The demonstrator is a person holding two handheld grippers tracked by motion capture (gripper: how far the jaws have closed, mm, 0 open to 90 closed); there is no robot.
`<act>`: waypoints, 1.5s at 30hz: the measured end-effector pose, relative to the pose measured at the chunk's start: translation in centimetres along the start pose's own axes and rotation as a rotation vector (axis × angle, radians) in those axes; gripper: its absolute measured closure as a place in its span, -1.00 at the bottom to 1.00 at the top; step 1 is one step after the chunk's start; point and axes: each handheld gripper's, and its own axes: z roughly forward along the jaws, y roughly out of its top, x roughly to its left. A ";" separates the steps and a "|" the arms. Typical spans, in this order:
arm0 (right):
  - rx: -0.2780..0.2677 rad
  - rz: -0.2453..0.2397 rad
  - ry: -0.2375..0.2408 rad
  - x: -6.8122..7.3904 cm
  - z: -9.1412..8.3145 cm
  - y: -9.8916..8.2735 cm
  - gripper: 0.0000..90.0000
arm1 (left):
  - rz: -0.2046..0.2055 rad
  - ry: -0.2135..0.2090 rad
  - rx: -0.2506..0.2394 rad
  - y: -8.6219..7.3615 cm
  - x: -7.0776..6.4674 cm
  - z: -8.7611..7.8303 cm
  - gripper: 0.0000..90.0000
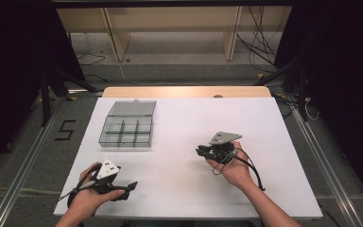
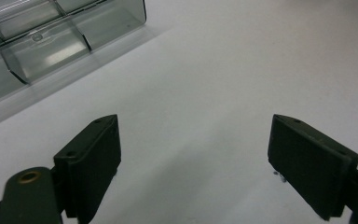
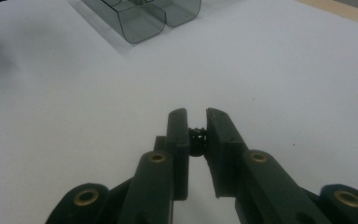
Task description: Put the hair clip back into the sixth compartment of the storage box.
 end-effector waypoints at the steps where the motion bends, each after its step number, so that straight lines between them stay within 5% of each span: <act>1: -0.002 0.003 0.000 0.0 0.0 0.1 0.79 | -0.003 0.001 -0.003 0.0 0.0 0.0 -0.63; 45: -0.024 -0.013 0.001 0.9 3.0 3.3 0.79 | 0.007 -0.003 -0.002 0.0 -0.1 0.0 -0.63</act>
